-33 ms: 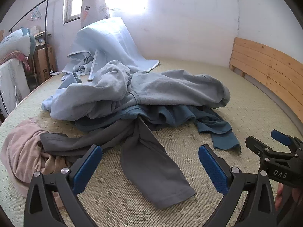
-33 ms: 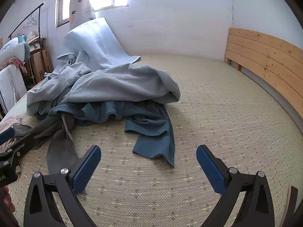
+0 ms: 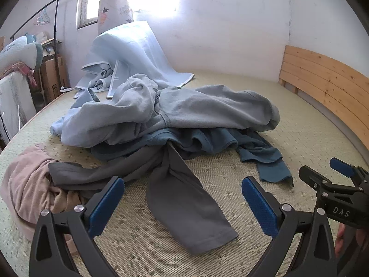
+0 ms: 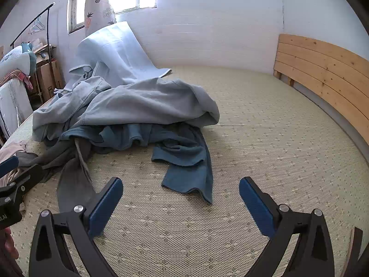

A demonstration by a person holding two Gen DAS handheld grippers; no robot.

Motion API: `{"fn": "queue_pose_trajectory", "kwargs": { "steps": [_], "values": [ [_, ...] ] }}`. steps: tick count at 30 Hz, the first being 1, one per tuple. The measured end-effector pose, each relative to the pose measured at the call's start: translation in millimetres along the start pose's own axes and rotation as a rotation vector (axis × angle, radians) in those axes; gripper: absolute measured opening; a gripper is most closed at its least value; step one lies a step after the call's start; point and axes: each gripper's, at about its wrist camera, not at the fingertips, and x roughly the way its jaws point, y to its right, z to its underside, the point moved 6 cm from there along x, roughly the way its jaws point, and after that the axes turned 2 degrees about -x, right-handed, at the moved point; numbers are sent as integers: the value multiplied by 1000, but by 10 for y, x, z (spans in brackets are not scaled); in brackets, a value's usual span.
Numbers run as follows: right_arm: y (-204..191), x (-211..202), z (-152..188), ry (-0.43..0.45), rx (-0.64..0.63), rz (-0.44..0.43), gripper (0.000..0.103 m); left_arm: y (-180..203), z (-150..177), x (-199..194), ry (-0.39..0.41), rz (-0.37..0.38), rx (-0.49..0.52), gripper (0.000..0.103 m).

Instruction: Fold clothes

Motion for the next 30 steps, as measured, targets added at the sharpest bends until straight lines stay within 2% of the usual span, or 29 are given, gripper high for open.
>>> {"fn": "queue_pose_trajectory", "kwargs": {
  "steps": [24, 30],
  "values": [
    [-20, 12, 9, -13, -7, -11, 103, 43, 33, 45, -16, 11, 4, 103],
    [-57, -8, 35, -13, -14, -42, 103, 37, 15, 33, -21, 22, -13, 103]
  ]
}}
